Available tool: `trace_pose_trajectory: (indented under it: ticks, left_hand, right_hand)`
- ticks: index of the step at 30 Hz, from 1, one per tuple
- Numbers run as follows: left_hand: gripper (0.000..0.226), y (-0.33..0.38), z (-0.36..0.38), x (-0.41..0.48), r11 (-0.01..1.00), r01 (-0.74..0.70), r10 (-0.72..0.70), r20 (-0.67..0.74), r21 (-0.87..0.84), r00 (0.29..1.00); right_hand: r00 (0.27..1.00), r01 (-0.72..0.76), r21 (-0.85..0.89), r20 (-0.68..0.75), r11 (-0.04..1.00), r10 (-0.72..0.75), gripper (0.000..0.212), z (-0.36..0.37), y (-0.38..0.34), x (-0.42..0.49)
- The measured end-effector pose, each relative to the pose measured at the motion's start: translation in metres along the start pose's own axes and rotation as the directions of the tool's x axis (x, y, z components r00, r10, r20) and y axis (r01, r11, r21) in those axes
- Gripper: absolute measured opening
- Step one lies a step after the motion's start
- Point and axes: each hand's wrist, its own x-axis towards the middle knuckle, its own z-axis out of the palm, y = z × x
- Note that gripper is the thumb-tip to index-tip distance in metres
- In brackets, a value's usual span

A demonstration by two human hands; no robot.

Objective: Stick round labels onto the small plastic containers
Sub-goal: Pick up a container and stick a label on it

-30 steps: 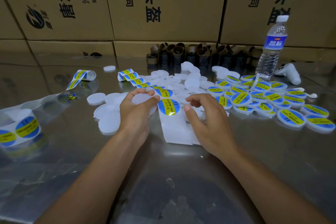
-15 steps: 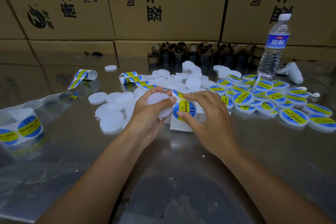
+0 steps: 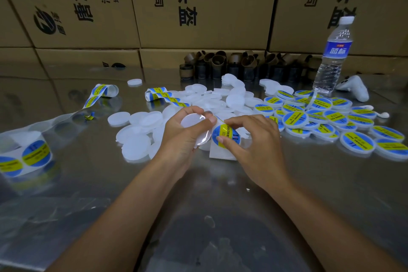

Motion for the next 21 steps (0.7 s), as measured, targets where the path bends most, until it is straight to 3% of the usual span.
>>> trace_pose_trajectory:
  ticks: [10,21]
  left_hand:
    - [0.021,0.0014,0.0024,-0.0034,0.975,-0.068,0.086,-0.074,0.212,0.994]
    - [0.025,-0.0003,0.0011,-0.0020,0.970,-0.073,0.098,-0.096,0.232,0.991]
  right_hand:
    - [0.999,-0.028,0.008,-0.031,1.000,0.028,0.019,0.0001,-0.0008,-0.0001]
    - [0.999,0.025,0.031,-0.046,0.999,-0.023,0.009,0.0019,-0.0004,0.0005]
